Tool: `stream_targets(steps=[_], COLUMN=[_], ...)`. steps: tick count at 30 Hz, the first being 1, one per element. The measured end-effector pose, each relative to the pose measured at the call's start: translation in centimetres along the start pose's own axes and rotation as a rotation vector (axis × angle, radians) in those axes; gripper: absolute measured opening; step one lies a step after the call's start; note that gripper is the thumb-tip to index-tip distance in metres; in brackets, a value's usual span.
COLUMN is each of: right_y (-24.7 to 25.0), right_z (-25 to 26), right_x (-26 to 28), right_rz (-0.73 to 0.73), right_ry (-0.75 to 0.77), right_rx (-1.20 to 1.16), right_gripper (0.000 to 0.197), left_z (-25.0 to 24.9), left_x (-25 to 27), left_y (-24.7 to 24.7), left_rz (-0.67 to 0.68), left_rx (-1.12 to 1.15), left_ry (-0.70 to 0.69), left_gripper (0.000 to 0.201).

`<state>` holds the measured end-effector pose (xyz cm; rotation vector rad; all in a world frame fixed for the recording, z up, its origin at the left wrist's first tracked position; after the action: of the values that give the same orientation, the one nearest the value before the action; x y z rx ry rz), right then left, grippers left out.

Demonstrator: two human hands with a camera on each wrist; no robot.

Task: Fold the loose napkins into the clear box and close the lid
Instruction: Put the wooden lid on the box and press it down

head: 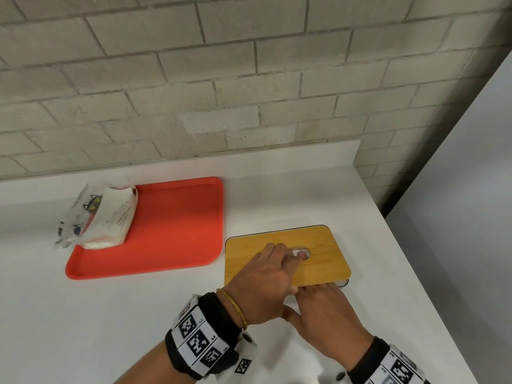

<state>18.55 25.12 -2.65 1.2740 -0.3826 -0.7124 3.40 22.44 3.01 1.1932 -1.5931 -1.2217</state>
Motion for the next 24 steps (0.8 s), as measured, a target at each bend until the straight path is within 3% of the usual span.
stream_targets(steps=[7, 10, 16, 24], right_y=[-0.3, 0.1, 1.6, 1.9], right_z=[-0.5, -0.7, -2.5, -4.6], right_x=[0.4, 0.7, 1.8, 2.4], right_rz=[-0.013, -0.018, -0.053, -0.320], right_ry=[0.003, 0.051, 0.202, 0.322], right_rx=[0.018, 0.031, -0.060, -0.041], right_gripper=[0.069, 0.075, 0.041, 0.032], left_z=[0.1, 0.1, 0.3, 0.6], left_x=[0.0, 0.1, 0.0, -0.1], left_y=[-0.5, -0.5, -0.8, -1.8], left_rz=[-0.044, -0.070, -0.106, -0.126], left_rx=[-0.006, -0.023, -0.035, -0.049], left_ry=[-0.021, -0.020, -0.008, -0.003], left_gripper=[0.087, 0.075, 0.059, 0.055])
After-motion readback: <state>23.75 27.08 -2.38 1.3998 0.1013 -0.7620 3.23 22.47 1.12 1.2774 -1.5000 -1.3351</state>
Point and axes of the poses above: each hand's wrist, its own x-axis away from the middle knuckle, its own y-axis out of the back of the hand, z = x × y, the point moved 2 cm from there along -x, towards the middle knuckle, and after that the axes turned 1 degree about -x, right-handed, at the moved point
